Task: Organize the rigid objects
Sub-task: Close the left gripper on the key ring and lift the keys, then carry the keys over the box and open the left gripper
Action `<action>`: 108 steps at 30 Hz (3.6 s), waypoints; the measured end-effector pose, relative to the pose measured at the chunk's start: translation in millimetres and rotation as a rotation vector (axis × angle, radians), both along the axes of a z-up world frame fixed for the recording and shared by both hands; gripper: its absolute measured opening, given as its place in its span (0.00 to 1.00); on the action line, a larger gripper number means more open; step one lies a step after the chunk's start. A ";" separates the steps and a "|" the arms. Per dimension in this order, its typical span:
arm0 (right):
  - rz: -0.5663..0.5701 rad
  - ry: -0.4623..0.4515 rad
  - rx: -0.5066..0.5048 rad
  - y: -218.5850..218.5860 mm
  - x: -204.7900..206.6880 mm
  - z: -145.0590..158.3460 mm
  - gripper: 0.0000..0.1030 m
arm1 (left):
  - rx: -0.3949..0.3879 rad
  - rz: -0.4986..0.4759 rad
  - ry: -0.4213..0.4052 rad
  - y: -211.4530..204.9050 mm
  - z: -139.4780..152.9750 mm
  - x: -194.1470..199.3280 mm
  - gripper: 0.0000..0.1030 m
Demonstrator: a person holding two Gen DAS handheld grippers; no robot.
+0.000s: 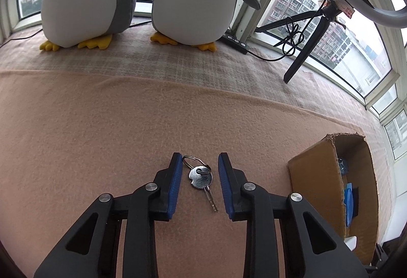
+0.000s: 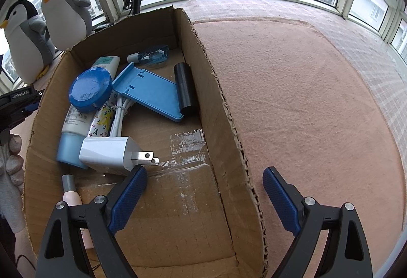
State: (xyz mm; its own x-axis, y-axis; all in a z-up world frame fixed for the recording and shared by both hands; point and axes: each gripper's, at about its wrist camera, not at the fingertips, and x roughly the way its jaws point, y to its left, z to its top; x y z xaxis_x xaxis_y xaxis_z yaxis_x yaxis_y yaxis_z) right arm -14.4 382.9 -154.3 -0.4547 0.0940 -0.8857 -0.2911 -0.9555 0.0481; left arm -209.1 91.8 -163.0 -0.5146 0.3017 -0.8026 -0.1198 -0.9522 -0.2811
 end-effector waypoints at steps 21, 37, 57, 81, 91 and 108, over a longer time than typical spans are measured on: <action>-0.001 0.000 0.000 0.7 1.0 0.1 0.87 | 0.003 -0.034 0.038 2.6 12.2 7.5 0.20; -0.001 0.000 -0.001 1.6 2.0 0.2 0.87 | 0.038 -0.191 0.175 38.2 92.1 28.0 0.20; 0.001 0.004 0.009 -0.4 -1.6 0.4 0.87 | -0.043 -0.433 0.177 144.5 105.7 59.4 0.20; -0.001 0.003 0.009 1.1 1.9 1.9 0.87 | -0.135 -0.464 0.117 174.0 86.0 57.9 0.20; 0.000 0.003 0.010 1.0 1.5 2.0 0.87 | -0.130 -0.480 0.119 177.0 89.0 61.1 0.21; 0.000 0.002 0.010 -0.4 -1.0 1.5 0.87 | -0.123 -0.466 0.124 174.5 92.5 62.0 0.67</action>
